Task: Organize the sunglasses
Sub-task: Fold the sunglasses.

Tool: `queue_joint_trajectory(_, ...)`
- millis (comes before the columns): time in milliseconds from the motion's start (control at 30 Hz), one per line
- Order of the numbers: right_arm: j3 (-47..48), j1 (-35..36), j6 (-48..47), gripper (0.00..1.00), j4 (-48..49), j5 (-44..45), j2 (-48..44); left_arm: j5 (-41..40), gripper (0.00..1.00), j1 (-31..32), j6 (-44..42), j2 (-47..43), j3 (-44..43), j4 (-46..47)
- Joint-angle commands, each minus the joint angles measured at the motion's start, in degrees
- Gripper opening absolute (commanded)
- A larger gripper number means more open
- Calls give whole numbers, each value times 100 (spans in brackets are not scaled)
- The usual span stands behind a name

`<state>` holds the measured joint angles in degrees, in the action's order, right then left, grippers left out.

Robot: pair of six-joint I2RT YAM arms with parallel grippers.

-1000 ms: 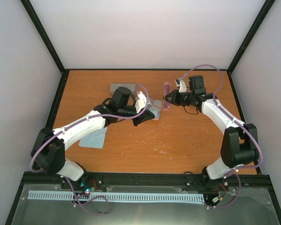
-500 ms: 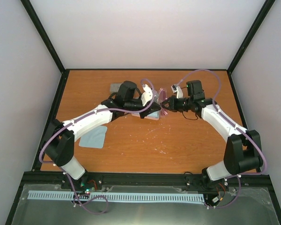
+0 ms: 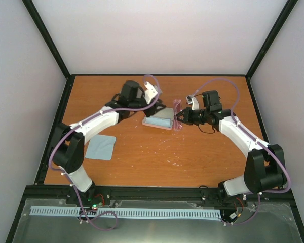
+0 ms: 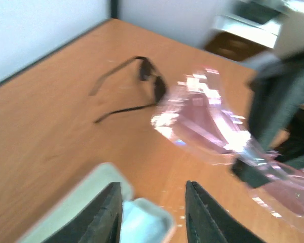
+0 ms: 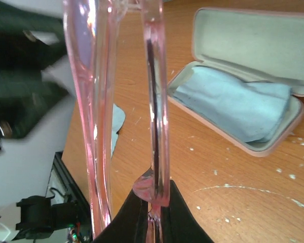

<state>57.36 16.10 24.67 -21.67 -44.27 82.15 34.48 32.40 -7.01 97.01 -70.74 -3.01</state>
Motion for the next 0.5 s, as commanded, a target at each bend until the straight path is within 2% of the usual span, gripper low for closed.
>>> queue_joint_trajectory(0,-148,-162,223,3,150,564,-228,-489,30,-770,-182,-372,-574,-122)
queue_joint_trajectory(100,-58,-189,384,3,296,684,-19,-758,14,-1343,-780,164,-1184,-1156)
queue_joint_trajectory(200,-13,-178,511,3,476,656,171,-1007,4,-1690,-1357,834,-1723,-1920)
queue_joint_trajectory(467,72,-100,526,3,594,579,418,-796,4,-1781,-1953,1836,-2305,-2548)
